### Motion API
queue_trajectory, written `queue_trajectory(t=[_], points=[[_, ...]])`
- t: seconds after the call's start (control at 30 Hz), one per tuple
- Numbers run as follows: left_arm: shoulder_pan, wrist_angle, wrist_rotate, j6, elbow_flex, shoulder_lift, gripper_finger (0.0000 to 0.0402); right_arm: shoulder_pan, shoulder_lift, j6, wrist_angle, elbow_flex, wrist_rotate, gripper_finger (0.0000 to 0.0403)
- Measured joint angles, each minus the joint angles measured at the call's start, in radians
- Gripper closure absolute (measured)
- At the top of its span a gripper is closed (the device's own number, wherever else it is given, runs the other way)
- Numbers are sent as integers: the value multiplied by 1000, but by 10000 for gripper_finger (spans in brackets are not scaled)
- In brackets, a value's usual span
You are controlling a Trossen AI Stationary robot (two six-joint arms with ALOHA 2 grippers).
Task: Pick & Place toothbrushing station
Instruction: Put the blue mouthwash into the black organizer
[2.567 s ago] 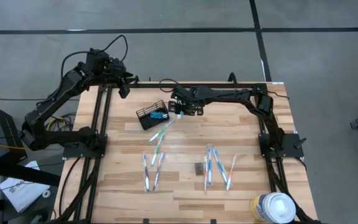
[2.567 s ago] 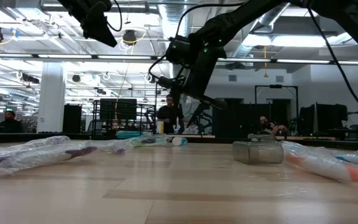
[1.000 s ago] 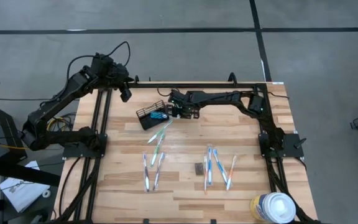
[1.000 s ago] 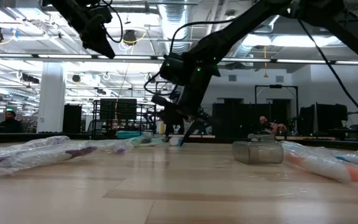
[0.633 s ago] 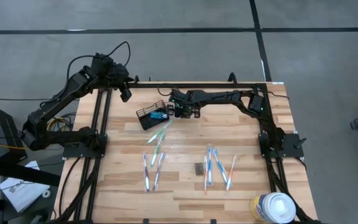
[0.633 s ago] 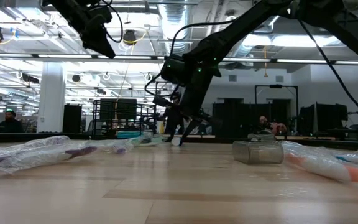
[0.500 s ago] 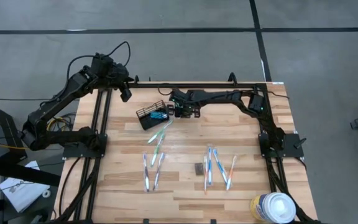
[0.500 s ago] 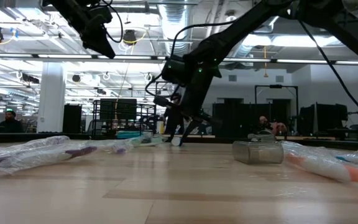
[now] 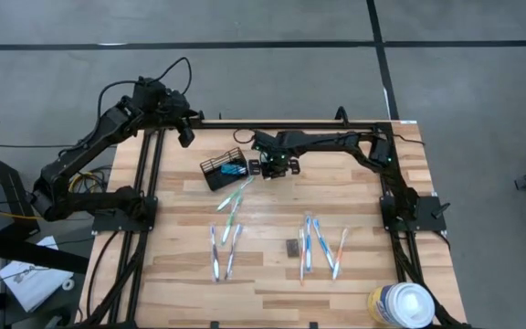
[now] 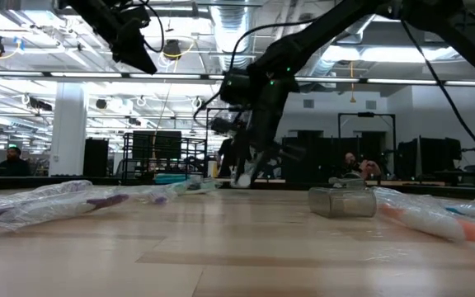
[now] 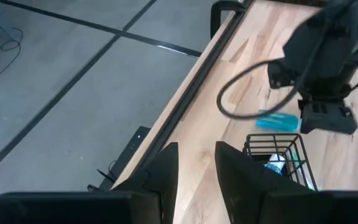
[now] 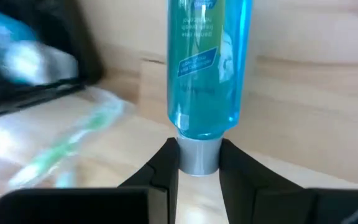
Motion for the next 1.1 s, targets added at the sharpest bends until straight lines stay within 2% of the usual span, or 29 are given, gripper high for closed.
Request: queue_trajectory(t=[0.23, 0.37, 0.5, 0.6, 0.67, 0.83, 0.97, 1.1], points=[[0, 25, 4, -1, 0, 0, 302, -8, -94, -30, -48, 1, -33, 329], [0, 57, 54, 18, 0, 0, 302, -5, -152, -49, -22, 1, -83, 329], [-12, 73, 129, 155, 0, 0, 302, -7, -205, -79, 34, 2, -158, 329], [-49, 73, 132, 320, 0, 0, 302, -6, -239, -90, 84, 2, -220, 329], [-85, 78, 93, 435, 0, 0, 302, -6, -251, -90, 126, 2, -262, 329], [-183, 108, 2, 597, 0, -1, 302, -7, -265, -35, 280, 2, -352, 329], [-258, 123, -54, 601, 0, 14, 302, -18, -265, 36, 446, 2, -412, 329], [-316, 132, -85, 618, -1, 15, 302, -32, -265, 72, 510, 4, -453, 329]])
